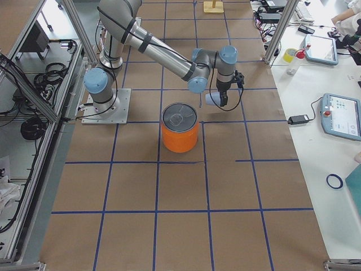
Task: Flip cup
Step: 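Carry the white cup with the right gripper toward the table center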
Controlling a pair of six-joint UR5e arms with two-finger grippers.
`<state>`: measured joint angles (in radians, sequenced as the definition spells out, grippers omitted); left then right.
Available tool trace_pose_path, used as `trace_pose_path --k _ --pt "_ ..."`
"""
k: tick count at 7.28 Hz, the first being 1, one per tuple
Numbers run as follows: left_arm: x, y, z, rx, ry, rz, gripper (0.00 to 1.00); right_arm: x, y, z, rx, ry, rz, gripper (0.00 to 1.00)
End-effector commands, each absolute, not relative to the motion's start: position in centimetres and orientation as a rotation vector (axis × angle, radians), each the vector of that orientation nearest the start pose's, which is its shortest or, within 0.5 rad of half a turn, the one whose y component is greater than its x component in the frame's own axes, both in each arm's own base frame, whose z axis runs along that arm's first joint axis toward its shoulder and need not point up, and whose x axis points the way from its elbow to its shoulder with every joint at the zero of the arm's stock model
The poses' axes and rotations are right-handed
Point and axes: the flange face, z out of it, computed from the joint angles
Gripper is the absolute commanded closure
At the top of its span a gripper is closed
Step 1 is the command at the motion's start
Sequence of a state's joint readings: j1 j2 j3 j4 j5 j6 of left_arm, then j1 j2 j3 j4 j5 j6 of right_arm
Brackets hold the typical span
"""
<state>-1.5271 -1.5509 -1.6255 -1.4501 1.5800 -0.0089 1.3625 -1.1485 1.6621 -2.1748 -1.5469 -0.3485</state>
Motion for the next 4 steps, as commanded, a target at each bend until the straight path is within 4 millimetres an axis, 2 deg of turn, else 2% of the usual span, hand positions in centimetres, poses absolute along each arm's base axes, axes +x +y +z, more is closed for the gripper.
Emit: trace_pose_path --k 1,3,4 --pt "-11.2 -49.6 48.2 -0.082 3.135 -0.127 0.00 12.9 -63.1 29.1 -0.633 3.063 -0.209 0.89" --pt "-11.1 -49.5 48.1 -0.082 3.128 -0.125 0.00 23.9 -60.3 28.9 -0.940 2.964 -0.222 0.90" --pt "-11.0 -49.8 47.7 -0.087 3.131 -0.118 0.00 27.8 -58.9 28.4 -1.129 2.900 -0.220 0.90"
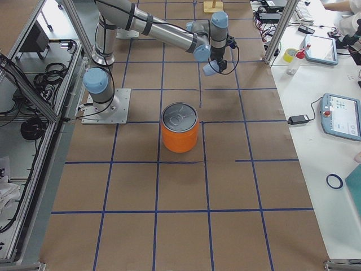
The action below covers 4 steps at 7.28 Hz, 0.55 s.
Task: Flip cup
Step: 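Carry the white cup with the right gripper toward the table center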
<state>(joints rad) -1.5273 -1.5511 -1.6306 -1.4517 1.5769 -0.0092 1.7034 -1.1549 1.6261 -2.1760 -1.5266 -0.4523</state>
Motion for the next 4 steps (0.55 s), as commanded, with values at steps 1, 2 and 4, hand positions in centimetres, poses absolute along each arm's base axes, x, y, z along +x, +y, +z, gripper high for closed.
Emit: trace_pose_path --k 1,2,4 --pt "-10.9 -49.9 47.5 -0.089 3.133 -0.120 0.00 30.2 -57.9 28.5 -1.363 2.796 -0.256 0.89" --pt "-10.8 -49.8 47.6 -0.089 3.130 -0.122 0.00 33.6 -56.1 28.0 -1.587 2.655 -0.254 0.88" --pt "-10.9 -49.9 47.6 -0.089 3.138 -0.123 0.00 38.1 -56.0 23.7 -1.935 2.425 -0.360 0.85"
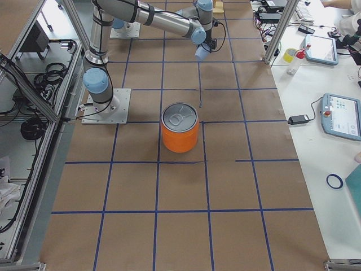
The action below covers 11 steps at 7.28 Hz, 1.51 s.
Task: Flip cup
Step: 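Carry the white cup with the right gripper toward the table center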
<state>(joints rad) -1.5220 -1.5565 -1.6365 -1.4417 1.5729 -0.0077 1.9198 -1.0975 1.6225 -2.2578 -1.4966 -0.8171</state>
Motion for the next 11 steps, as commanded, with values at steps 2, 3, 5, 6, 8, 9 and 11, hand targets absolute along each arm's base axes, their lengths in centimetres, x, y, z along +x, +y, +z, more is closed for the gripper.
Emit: trace_pose_path --k 2,3,5,6,8,9,11 --pt "-10.9 -49.9 47.6 -0.089 3.136 -0.123 0.00 40.4 -54.8 22.4 -2.014 2.363 -0.348 0.83" --pt "-10.9 -50.0 47.4 -0.094 3.135 -0.118 0.00 41.0 -54.2 22.9 -2.082 2.295 -0.360 0.83" --pt "-10.9 -50.2 47.0 -0.094 3.136 -0.106 0.00 42.0 -53.7 22.6 -2.159 2.228 -0.380 0.69" --pt "-10.9 -50.3 46.9 -0.094 3.137 -0.101 0.00 42.3 -53.7 21.7 -2.216 2.175 -0.370 0.58" --pt "-10.8 -50.3 46.7 -0.094 3.135 -0.094 0.00 42.4 -53.8 21.4 -2.257 2.149 -0.379 0.46" --pt "-10.8 -50.4 46.6 -0.094 3.135 -0.094 0.00 42.3 -53.6 20.9 -2.260 2.138 -0.365 0.39" --pt "-10.8 -50.4 46.2 -0.096 3.135 -0.082 0.00 42.4 -53.8 20.0 -2.250 2.138 -0.348 0.26"
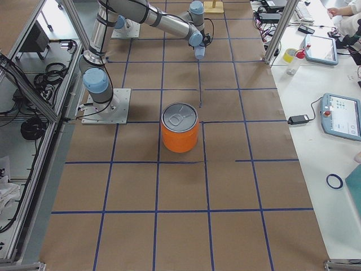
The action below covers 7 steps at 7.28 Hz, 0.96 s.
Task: Flip cup
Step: 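Lower the cup onto its side, open the right gripper and withdraw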
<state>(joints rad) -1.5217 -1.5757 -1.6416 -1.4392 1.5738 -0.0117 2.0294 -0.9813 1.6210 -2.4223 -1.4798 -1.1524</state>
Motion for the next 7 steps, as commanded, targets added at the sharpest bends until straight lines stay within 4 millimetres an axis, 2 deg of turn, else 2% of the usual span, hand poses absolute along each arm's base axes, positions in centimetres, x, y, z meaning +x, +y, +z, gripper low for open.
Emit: trace_pose_path --k 1,2,4,5,6,7 --pt "-10.9 -50.4 46.1 -0.092 3.137 -0.079 0.00 42.4 -53.9 19.6 -2.245 2.141 -0.335 0.06" --pt "-10.9 -50.4 46.1 -0.082 3.137 -0.077 0.00 42.3 -53.9 20.0 -2.269 2.140 -0.343 0.00" --pt "-10.7 -50.4 46.0 -0.077 3.138 -0.075 0.00 41.7 -54.6 20.4 -2.267 2.171 -0.383 0.00" --pt "-10.7 -50.4 46.0 -0.084 3.138 -0.075 0.00 41.3 -54.9 22.1 -2.254 2.191 -0.419 0.00" --pt "-10.7 -50.5 46.0 -0.084 3.137 -0.075 0.00 40.2 -55.0 26.4 -2.246 2.213 -0.496 0.01" --pt "-10.7 -50.5 45.9 -0.089 3.138 -0.072 0.00 37.1 -56.5 29.4 -2.155 2.297 -0.485 0.01"
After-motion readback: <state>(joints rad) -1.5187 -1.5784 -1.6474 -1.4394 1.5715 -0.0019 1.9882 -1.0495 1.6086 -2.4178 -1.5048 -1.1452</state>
